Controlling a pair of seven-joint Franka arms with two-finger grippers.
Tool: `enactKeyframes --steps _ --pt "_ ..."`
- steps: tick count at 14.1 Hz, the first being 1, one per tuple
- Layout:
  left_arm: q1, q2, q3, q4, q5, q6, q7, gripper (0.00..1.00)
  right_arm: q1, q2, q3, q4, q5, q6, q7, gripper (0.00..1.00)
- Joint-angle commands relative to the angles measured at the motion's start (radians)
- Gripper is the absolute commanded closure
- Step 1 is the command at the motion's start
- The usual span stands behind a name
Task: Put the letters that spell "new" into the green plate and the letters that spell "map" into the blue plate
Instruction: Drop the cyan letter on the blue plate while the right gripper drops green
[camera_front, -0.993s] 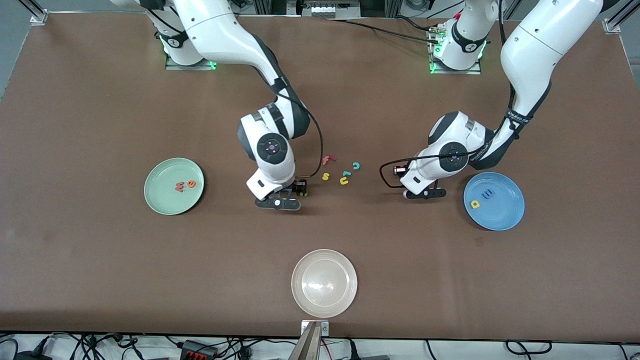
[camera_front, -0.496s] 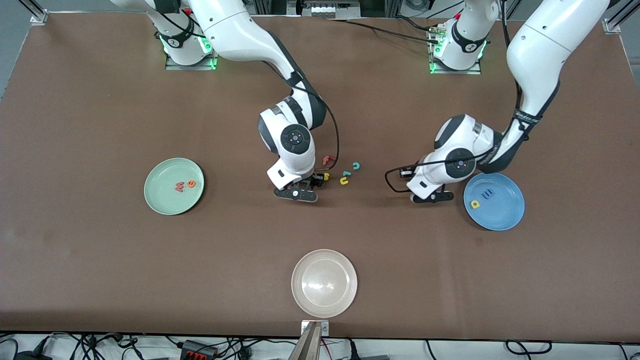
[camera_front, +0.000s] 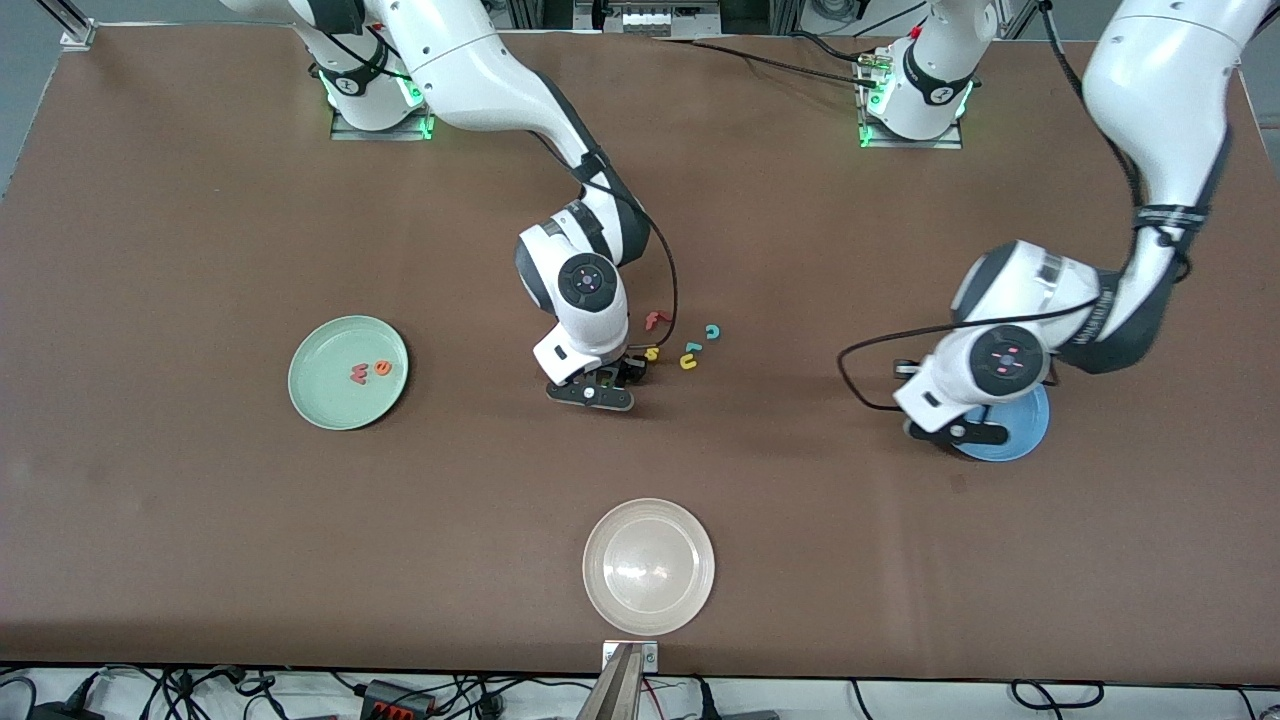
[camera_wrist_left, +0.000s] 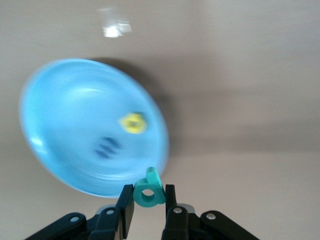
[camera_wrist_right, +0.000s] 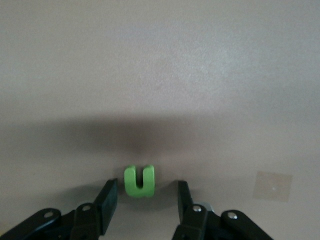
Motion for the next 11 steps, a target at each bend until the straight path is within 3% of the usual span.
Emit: enactKeyframes --steps 1,3,4,5,6,7,8,11 --pt "0.07 0.054 -0.001 -0.001 0.066 0.046 0.132 0.94 -0.006 0.022 0.003 0.029 0.018 0.021 0.01 0.42" --pt "0.093 0.12 0.033 -0.001 0.118 0.069 0.168 0.94 -0.006 0.032 0.003 0.041 0.02 0.021 0.01 0.47" --pt "0.104 0.126 0.033 -0.005 0.126 0.103 0.169 0.94 -0.006 0.034 0.004 0.042 0.02 0.021 0.01 0.55" --pt "0.106 0.129 0.034 -0.007 0.126 0.121 0.169 0.91 -0.004 0.034 0.004 0.042 0.02 0.021 0.01 0.71" --pt "0.107 0.131 0.034 -0.005 0.126 0.125 0.168 0.78 -0.004 0.032 0.004 0.042 0.021 0.018 0.01 0.84" --pt "0.106 0.129 0.034 -0.001 0.126 0.123 0.168 0.44 -0.006 0.029 0.004 0.044 0.021 0.018 0.008 0.94" --pt "0.106 0.122 0.031 0.007 0.126 0.122 0.169 0.0 -0.009 0.025 0.003 0.049 0.021 0.01 0.01 1.0" --pt "0.107 0.084 0.011 0.036 0.109 0.114 0.183 0.0 -0.035 -0.016 -0.002 0.047 0.023 -0.028 -0.004 1.0"
